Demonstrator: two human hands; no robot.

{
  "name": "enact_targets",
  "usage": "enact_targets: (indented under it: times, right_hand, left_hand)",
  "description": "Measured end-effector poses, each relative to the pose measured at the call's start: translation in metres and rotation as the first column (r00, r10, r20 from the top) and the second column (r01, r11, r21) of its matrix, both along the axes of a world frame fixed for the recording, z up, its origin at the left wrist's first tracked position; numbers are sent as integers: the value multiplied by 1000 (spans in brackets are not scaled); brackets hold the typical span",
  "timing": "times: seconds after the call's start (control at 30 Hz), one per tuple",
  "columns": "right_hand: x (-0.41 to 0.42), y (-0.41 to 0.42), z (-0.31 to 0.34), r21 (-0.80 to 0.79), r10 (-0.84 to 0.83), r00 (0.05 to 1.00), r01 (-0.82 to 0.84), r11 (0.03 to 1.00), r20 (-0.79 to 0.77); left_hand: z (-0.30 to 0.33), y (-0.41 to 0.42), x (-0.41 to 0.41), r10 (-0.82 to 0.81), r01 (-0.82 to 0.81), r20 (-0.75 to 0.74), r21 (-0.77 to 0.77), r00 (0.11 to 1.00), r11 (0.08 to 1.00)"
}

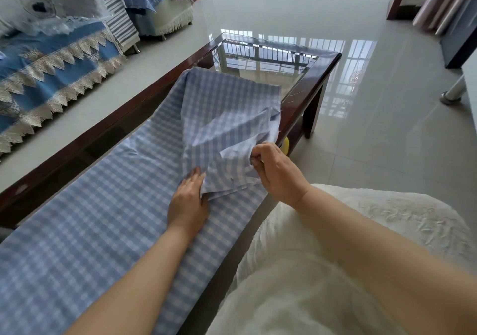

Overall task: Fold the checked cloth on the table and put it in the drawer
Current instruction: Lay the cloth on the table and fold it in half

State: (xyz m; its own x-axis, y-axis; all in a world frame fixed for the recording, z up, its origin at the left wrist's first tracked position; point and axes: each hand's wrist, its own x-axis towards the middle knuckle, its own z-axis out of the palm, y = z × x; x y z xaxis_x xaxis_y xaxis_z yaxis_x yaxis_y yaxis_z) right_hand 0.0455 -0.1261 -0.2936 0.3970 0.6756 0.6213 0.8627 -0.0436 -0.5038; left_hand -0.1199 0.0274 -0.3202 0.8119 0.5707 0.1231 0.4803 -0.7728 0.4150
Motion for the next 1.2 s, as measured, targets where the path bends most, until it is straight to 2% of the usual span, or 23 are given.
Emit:
enact_targets:
  times: [0.1, 0.23, 0.37, 0.43, 0.5, 0.6, 0.67, 0.73, 0.8, 0.9, 0.93, 0.97, 1.0, 1.03, 1.07, 1.1, 1.13, 1.2]
  right_hand:
    - [6, -9, -6, -81, 48, 997, -43, 996, 56]
    - [11, -14, -12, -112, -47, 982, 68, 991, 181]
    - [11, -16, -7, -129, -180, 979, 191, 973, 93]
    - [6, -21, -6, -135, -138, 987, 149, 980, 85]
    - [-5, -30, -5, -170, -129, 992, 128, 977, 2]
    - [-19, -39, -9, -409, -266, 935, 154, 900, -234]
    - [-23, -36, -4, -470, -387, 875, 222, 854, -291]
    - [-21, -26, 3, -523, -476, 851, 308, 795, -221]
    - [-22, -15, 7, -551, -514, 856, 401, 732, -59]
    - [-28, -11, 8, -421, -503, 862, 482, 769, 69]
    - [-29, -13, 7, -389, -515, 856, 487, 782, 38]
    - [-30, -17, 7, -393, -515, 854, 449, 802, -75]
    - [-31, -20, 5, -387, -494, 826, 377, 841, -270]
    - [-35, -24, 4, -364, -461, 734, 306, 880, -499]
    - [-40, -28, 4, -338, -423, 603, 257, 905, -676]
    - [-46, -29, 4, -322, -398, 496, 236, 917, -772]
    - [-51, -30, 5, -324, -397, 449, 234, 917, -801]
    - [-54, -26, 8, -370, -438, 490, 234, 899, -754]
  left_hand:
    - [1, 0, 0, 3, -3, -2, 8, 1000, 1000]
    - [2, -1, 0, 8, -8, -4, 18, 1000, 1000]
    - [1, -1, 1, 10, -10, -12, 20, 1000, 1000]
    - [0, 0, 1, 6, -6, -11, 20, 1000, 1000]
    - [-2, 1, 1, -1, 1, -10, 28, 1000, 1000]
    - [-5, 3, 1, -13, 13, -11, 42, 1000, 999]
    - [-5, 3, 2, -13, 14, -24, 46, 1000, 999]
    - [-6, 3, 2, -19, 21, -26, 55, 999, 998]
    - [-6, 3, 2, -19, 20, -24, 57, 1000, 998]
    - [-7, 3, 1, -13, 15, -27, 62, 1000, 998]
    - [-8, 4, 1, -14, 16, -28, 66, 1000, 998]
    - [-8, 4, 2, -16, 17, -28, 70, 999, 997]
    - [-9, 4, 2, -16, 18, -26, 71, 1000, 997]
    - [-9, 5, 2, -17, 18, -22, 69, 1000, 997]
    - [-9, 5, 1, -16, 17, -18, 65, 1000, 998]
    - [-10, 5, 2, -15, 16, -13, 63, 1000, 998]
    - [-10, 5, 2, -16, 16, -10, 63, 1000, 998]
    - [-11, 5, 1, -20, 21, -7, 69, 1000, 997]
